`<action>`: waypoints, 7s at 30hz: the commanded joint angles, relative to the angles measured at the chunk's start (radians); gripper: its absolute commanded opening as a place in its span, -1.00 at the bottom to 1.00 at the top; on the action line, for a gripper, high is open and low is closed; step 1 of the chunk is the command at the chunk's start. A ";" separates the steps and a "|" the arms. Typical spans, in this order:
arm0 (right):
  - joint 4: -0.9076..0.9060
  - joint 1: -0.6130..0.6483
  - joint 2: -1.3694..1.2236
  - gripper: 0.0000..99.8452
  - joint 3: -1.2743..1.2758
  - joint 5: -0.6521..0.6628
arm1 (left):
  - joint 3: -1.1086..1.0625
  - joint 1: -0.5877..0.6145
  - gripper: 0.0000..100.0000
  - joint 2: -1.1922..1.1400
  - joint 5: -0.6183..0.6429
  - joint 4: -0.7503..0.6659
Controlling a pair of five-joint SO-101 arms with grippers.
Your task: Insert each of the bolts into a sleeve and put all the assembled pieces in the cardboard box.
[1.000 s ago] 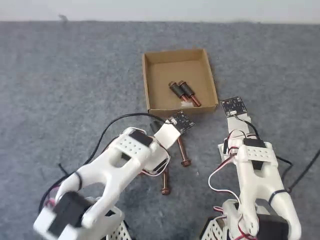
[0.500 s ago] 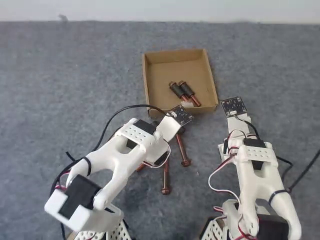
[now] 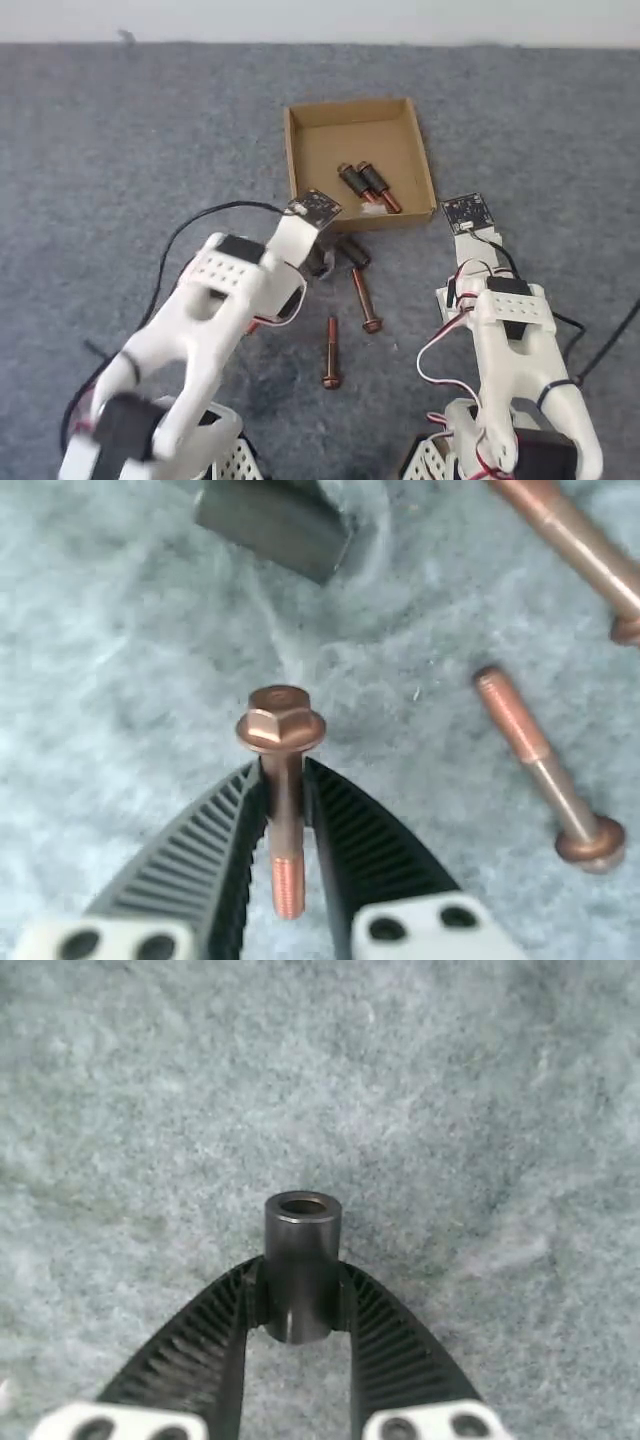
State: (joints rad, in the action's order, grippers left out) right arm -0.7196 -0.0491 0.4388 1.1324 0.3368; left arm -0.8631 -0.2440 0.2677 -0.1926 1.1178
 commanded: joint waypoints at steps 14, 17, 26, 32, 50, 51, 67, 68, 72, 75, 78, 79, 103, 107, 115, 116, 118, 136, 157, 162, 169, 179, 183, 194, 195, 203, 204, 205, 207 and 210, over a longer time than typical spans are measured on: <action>0.012 -0.013 0.002 -0.99 -0.066 0.003 | -0.148 0.465 -0.98 0.437 0.379 -0.304; 0.015 -0.012 0.005 -0.99 -0.063 0.003 | -0.165 0.522 -0.98 0.437 0.473 -0.390; 0.090 0.081 0.008 -0.99 -0.074 0.003 | -0.414 0.413 -0.98 0.437 0.528 -0.876; 0.209 0.081 0.008 -0.99 -0.109 0.003 | -0.453 0.397 -0.98 0.436 0.529 -0.953; 0.877 0.159 -0.038 -0.99 -0.124 0.008 | -0.467 0.397 -0.98 0.436 0.528 -0.956; 0.920 0.162 -0.061 -0.99 -0.130 0.008 | -0.467 0.397 -0.98 0.436 0.528 -0.956; 1.716 0.243 -0.401 -0.99 0.009 -0.236 | -0.466 0.396 -0.98 0.436 0.526 -0.957; 1.741 0.260 -0.420 -0.99 0.021 -0.249 | -0.466 0.396 -0.98 0.436 0.526 -0.957; 1.804 0.341 -0.467 -0.99 0.089 -0.358 | -0.466 0.396 -0.98 0.436 0.526 -0.957; 1.847 0.389 -0.473 -0.99 0.146 -0.368 | -0.466 0.396 -0.98 0.436 0.526 -0.957; 1.949 0.427 -0.473 -0.99 0.230 -0.368 | -0.466 0.396 -0.98 0.436 0.526 -0.957; 2.005 0.438 -0.473 -0.99 0.264 -0.368 | -0.466 0.396 -0.98 0.436 0.526 -0.957; 2.413 0.461 -0.484 -0.99 0.542 -0.371 | -0.501 0.384 -0.98 0.436 0.528 -1.126; 2.414 0.461 -0.561 -0.99 0.502 -0.371 | -0.522 0.272 -0.98 0.436 0.529 -1.286; 2.480 0.463 -0.750 -0.99 0.433 -0.367 | -0.521 0.005 -0.98 0.443 0.525 -1.458; 2.480 0.463 -0.750 -0.99 0.433 -0.367 | -0.516 -0.015 -0.98 0.443 0.525 -1.485; 2.480 0.475 -0.757 -0.99 0.433 -0.367 | -0.498 -0.052 -0.98 0.443 0.525 -1.517; 2.471 0.499 -0.760 -0.99 0.437 -0.365 | -0.344 -0.252 -0.98 0.445 0.526 -1.352; 2.450 0.492 -0.760 -0.99 0.434 -0.365 | -0.275 -0.276 -0.98 0.439 0.526 -1.132; 2.450 0.484 -0.760 -0.99 0.433 -0.365 | -0.305 -0.276 -0.98 0.440 0.526 -1.134; 2.453 0.479 -0.760 -0.99 0.431 -0.365 | -0.360 -0.281 -0.98 0.439 0.525 -1.132; 2.454 0.479 -0.760 -0.99 0.436 -0.365 | -0.424 -0.284 -0.98 0.437 0.454 -1.138; 2.454 0.479 -0.760 -0.99 0.436 -0.365 | -0.427 -0.281 -0.98 0.437 0.454 -1.132; 2.451 0.456 -0.759 -0.99 0.428 -0.365 | -0.519 -0.275 -0.97 0.437 0.295 -1.134; 2.451 0.456 -0.759 -0.99 0.428 -0.365 | -0.521 -0.272 -0.94 0.437 0.295 -1.134; 2.448 0.453 -0.760 -0.99 0.417 -0.365 | -0.555 -0.167 -0.50 0.445 0.384 -1.138; 2.448 0.453 -0.760 -0.99 0.417 -0.365 | -0.555 -0.160 -0.49 0.445 0.393 -1.138; 2.448 0.453 -0.760 -0.99 0.417 -0.365 | -0.555 -0.157 -0.49 0.445 0.396 -1.138; 2.448 0.453 -0.760 -0.99 0.417 -0.365 | -0.555 -0.160 -0.49 0.445 0.397 -1.137; 2.443 0.452 -0.760 -0.99 0.407 -0.365 | -0.555 -0.169 -0.49 0.446 0.400 -1.137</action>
State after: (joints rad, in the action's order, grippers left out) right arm 1.7215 0.4266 -0.3314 1.5865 -0.0253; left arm -1.4154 -0.4112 0.7035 0.1987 -0.0253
